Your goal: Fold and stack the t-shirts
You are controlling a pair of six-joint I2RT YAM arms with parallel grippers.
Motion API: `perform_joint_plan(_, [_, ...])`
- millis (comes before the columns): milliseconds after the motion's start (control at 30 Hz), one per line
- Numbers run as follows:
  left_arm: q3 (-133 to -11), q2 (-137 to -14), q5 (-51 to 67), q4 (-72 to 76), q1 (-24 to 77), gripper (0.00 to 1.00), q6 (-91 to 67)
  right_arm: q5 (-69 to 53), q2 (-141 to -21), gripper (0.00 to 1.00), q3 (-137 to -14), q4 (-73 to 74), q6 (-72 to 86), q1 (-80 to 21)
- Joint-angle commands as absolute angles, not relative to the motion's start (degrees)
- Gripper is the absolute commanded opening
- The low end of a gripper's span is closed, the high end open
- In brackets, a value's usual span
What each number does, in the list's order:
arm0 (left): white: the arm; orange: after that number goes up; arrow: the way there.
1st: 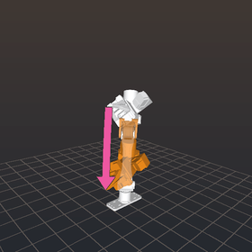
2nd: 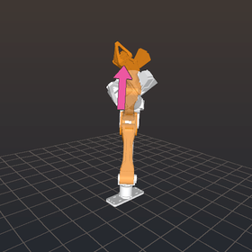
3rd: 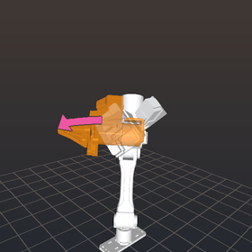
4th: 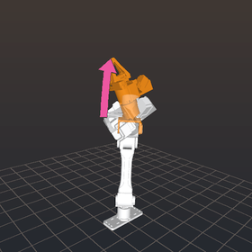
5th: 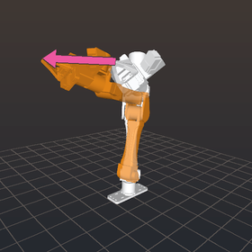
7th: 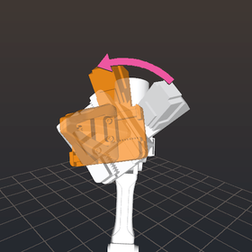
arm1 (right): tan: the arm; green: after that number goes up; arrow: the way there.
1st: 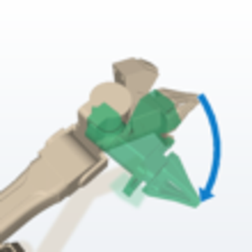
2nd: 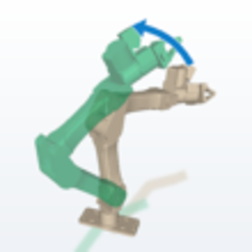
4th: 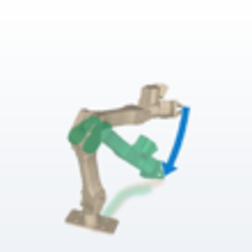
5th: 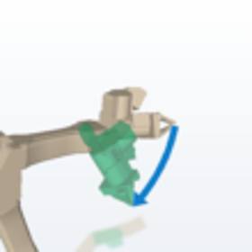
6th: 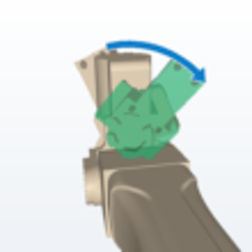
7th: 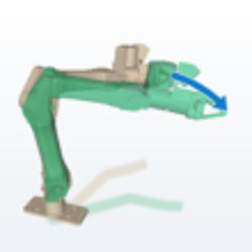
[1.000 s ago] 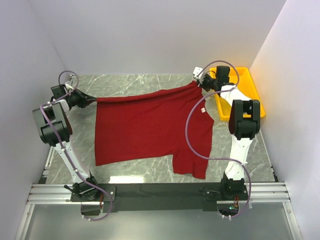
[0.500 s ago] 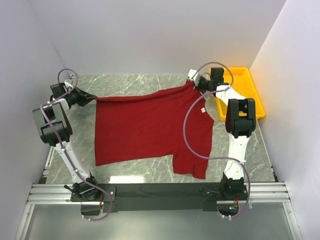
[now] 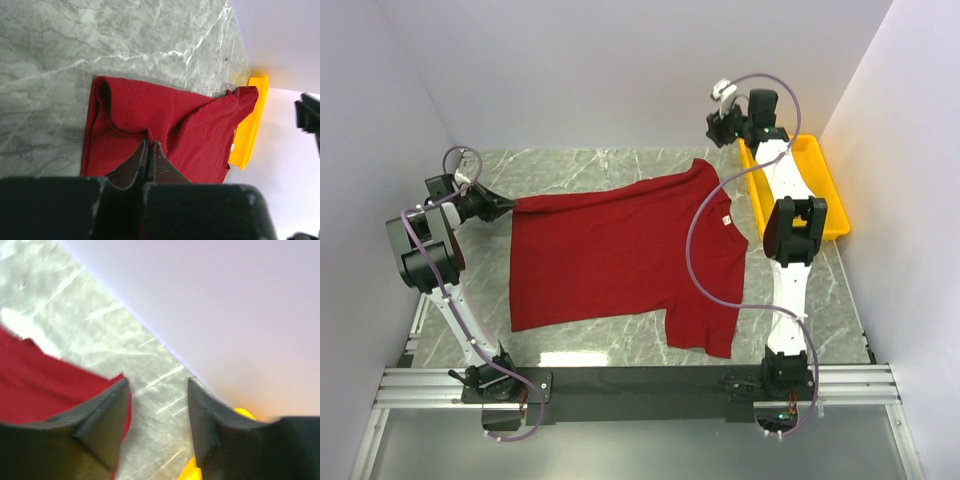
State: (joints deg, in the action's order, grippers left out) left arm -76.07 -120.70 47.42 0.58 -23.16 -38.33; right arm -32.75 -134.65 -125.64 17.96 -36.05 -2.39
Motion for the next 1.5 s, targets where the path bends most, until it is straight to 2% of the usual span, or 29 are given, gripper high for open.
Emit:
perform_joint_plan(0, [-75.7, -116.7, 49.3, 1.4, -23.0, 0.01, -36.8, -26.6, -139.6, 0.59, -136.6, 29.7, -21.1, -3.2])
perform_joint_plan(33, [-75.7, -116.6, 49.1, 1.4, -22.9, 0.01, -36.8, -25.1, -139.6, 0.63, -136.1, 29.4, -18.3, -3.3])
perform_joint_plan(67, [-75.6, -116.5, 49.2, 1.5, -23.0, 0.01, -36.9, -24.7, -139.1, 0.71, -135.1, 29.0, -17.2, -3.5])
perform_joint_plan(133, [-75.4, -116.5, 49.2, 1.7, -23.0, 0.01, -37.1, -23.9, -138.0, 0.78, -132.5, 29.1, -15.1, -4.0])
perform_joint_plan(333, [-75.1, -116.9, 49.4, 2.1, -22.9, 0.01, -37.5, -21.6, -142.6, 0.79, -139.2, 35.4, -7.4, -4.6])
perform_joint_plan(700, [-74.7, -116.5, 49.7, 2.5, -22.6, 0.01, -38.1, -15.6, -146.2, 0.72, -140.3, 39.0, -4.8, -4.7])
perform_joint_plan(833, [-74.6, -116.4, 49.8, 2.3, -22.5, 0.01, -38.0, -16.9, -146.5, 0.59, -140.0, 38.9, -4.9, -4.7])
perform_joint_plan(867, [-74.6, -116.4, 49.7, 2.3, -22.6, 0.01, -38.0, -17.0, -146.4, 0.51, -139.9, 39.0, -5.1, -4.7])
perform_joint_plan(933, [-74.7, -116.1, 49.8, 2.2, -22.6, 0.01, -38.0, -17.4, -146.5, 0.43, -139.9, 38.9, -5.8, -4.7])
perform_joint_plan(1067, [-74.5, -115.7, 50.0, 1.9, -22.6, 0.01, -37.9, -17.4, -145.8, 0.16, -139.0, 38.3, -6.9, -4.4])
perform_joint_plan(1167, [-74.2, -115.5, 50.1, 2.1, -22.5, 0.01, -38.0, -18.4, -144.7, 0.02, -137.4, 37.3, -7.8, -3.8])
perform_joint_plan(1300, [-74.3, -114.9, 50.4, 1.4, -22.6, 0.01, -37.6, -22.4, -138.8, 0.0, -130.5, 33.7, -10.3, -2.6])
perform_joint_plan(1467, [-74.2, -113.5, 51.1, 0.3, -22.8, 0.01, -36.2, -27.9, -128.6, 0.0, -117.5, 31.4, -23.8, -2.5])
